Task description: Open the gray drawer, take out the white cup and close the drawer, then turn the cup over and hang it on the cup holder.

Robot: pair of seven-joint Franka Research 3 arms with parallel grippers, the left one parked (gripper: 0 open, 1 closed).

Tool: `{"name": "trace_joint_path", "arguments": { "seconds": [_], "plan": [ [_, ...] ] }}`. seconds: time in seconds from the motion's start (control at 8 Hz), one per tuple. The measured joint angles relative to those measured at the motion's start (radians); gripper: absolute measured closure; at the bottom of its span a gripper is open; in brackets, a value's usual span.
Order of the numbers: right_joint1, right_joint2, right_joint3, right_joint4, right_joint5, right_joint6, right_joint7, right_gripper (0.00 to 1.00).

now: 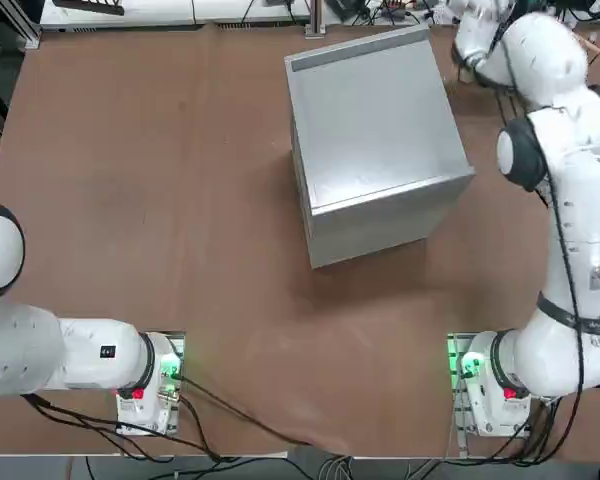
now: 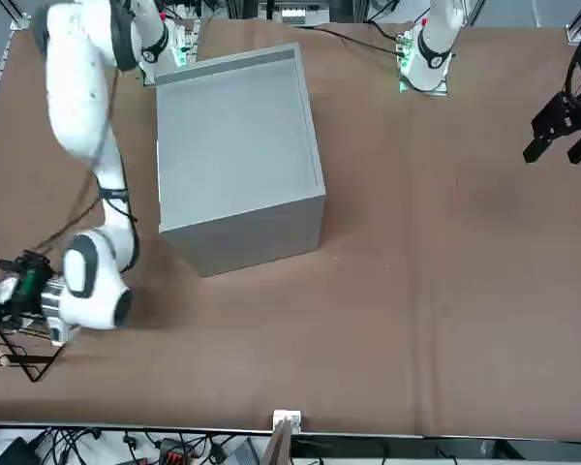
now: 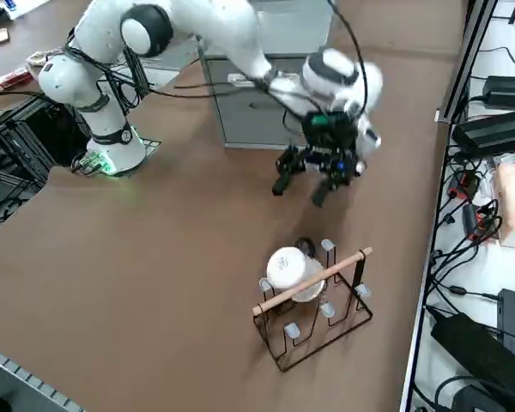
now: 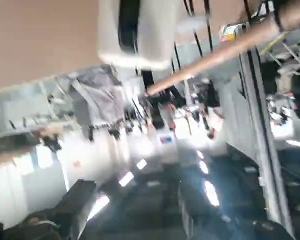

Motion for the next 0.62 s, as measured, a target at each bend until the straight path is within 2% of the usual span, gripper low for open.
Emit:
{"name": "trace_joint_path", "arguments": {
  "seconds": [0.25,0.62],
  "plan": [
    [-0.032,-0.094,-0.001,0.012,0.23,0.001,-0.004,0.0],
    [-0.126,-0.187,-0.013,0.056,0.6,0.0,0.001,0.0]
  ]
}}
